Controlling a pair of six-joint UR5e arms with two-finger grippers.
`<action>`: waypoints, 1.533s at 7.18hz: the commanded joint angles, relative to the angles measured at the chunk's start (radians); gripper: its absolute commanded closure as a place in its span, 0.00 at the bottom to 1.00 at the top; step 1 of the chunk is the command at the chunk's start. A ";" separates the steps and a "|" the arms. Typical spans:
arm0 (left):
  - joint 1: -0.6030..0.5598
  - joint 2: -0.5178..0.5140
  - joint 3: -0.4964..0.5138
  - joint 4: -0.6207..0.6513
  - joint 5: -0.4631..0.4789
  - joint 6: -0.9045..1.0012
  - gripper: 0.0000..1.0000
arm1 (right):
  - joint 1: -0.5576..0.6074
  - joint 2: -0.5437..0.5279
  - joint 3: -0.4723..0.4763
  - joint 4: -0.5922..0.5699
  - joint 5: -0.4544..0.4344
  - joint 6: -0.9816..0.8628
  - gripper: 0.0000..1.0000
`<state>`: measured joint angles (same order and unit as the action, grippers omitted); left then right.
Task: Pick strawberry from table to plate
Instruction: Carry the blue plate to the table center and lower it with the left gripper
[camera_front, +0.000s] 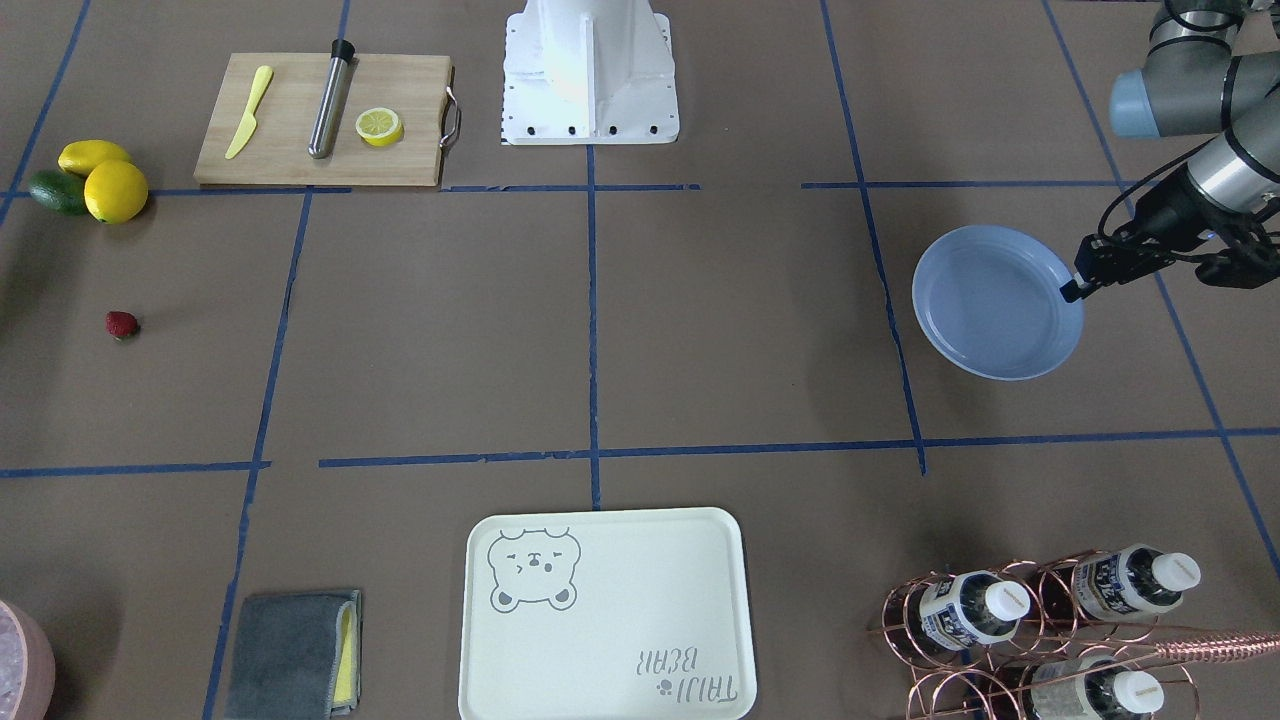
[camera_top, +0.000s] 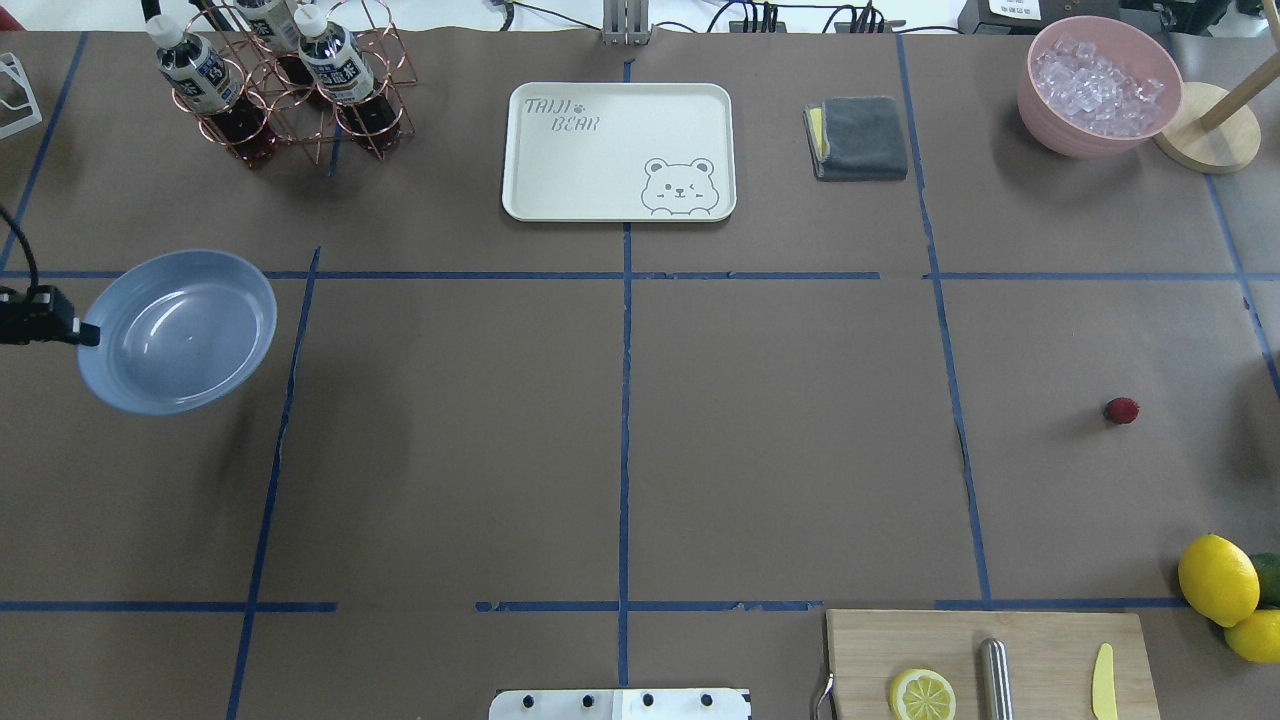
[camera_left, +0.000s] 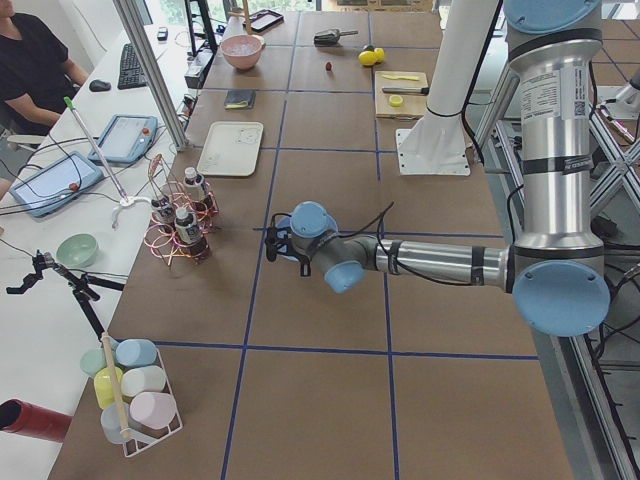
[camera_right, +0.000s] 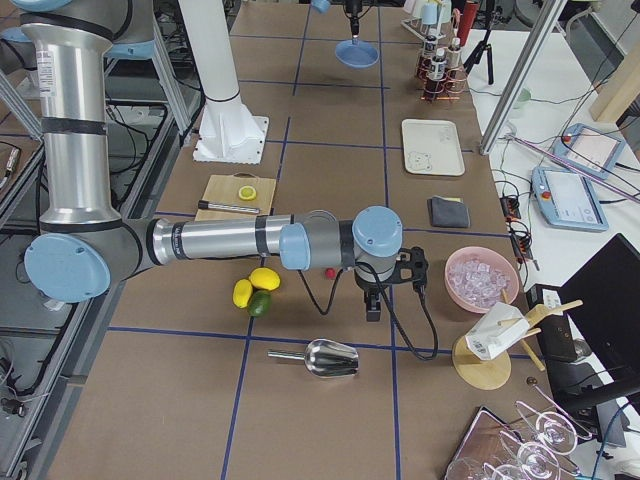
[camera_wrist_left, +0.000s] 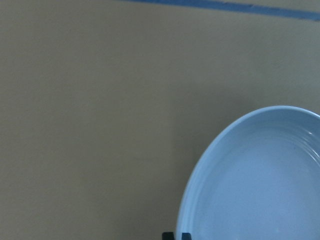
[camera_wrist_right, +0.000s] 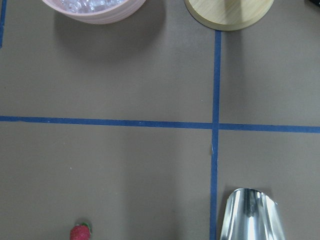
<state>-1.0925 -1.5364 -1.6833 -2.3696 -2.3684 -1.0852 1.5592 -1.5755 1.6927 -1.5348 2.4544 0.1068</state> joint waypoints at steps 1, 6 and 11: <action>0.081 -0.118 -0.063 0.015 0.015 -0.248 1.00 | -0.141 -0.001 -0.001 0.208 -0.061 0.325 0.00; 0.504 -0.468 -0.104 0.343 0.459 -0.608 1.00 | -0.362 -0.087 0.048 0.436 -0.147 0.568 0.00; 0.661 -0.534 -0.046 0.345 0.601 -0.664 0.69 | -0.433 -0.103 0.088 0.436 -0.152 0.631 0.00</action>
<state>-0.4409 -2.0644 -1.7369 -2.0254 -1.7729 -1.7486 1.1389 -1.6777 1.7781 -1.0984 2.3052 0.7314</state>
